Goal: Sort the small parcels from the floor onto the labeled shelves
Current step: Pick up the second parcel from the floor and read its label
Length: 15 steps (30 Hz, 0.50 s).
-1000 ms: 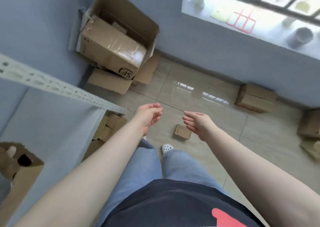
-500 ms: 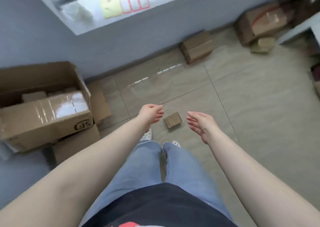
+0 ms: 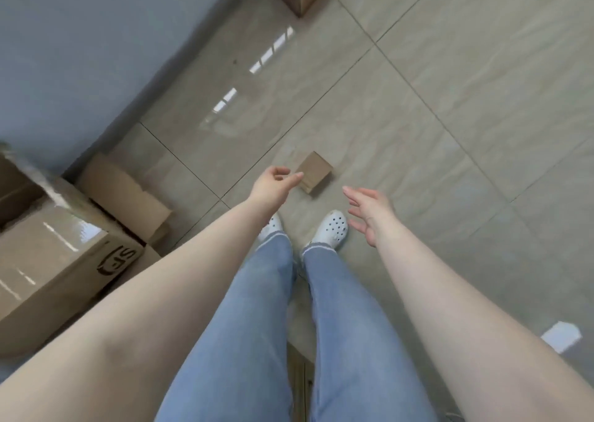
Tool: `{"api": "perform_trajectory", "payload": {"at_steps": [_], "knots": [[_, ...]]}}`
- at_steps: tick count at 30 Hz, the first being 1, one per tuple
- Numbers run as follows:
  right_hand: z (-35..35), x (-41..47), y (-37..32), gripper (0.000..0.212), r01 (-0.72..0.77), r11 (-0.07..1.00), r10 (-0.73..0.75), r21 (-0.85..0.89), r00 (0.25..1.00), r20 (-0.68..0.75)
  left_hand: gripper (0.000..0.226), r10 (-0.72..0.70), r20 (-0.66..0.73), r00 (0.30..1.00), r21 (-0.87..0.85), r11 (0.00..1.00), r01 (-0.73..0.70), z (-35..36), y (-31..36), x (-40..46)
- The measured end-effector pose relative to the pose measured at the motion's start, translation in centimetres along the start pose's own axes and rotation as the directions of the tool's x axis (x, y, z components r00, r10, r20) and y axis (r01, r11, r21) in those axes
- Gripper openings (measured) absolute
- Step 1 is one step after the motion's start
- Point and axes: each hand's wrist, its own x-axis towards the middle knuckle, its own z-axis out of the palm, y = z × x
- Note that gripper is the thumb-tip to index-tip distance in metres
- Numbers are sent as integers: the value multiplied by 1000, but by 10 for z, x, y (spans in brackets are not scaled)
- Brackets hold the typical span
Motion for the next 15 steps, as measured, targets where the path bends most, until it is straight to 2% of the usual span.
{"api": "perform_trajectory", "payload": {"at_steps": [6, 11, 15], "knots": [[27, 136, 38, 83, -92, 996, 92, -3, 996, 11, 60, -27, -53, 998, 107, 994, 32, 46, -47, 121], [45, 236, 69, 86, -138, 990, 138, -15, 990, 7, 64, -26, -107, 994, 150, 988, 42, 75, -88, 221], [64, 305, 93, 88, -167, 986, 167, 1, 986, 13, 65, -25, -88, 996, 195, 980, 42, 97, -116, 291]]}}
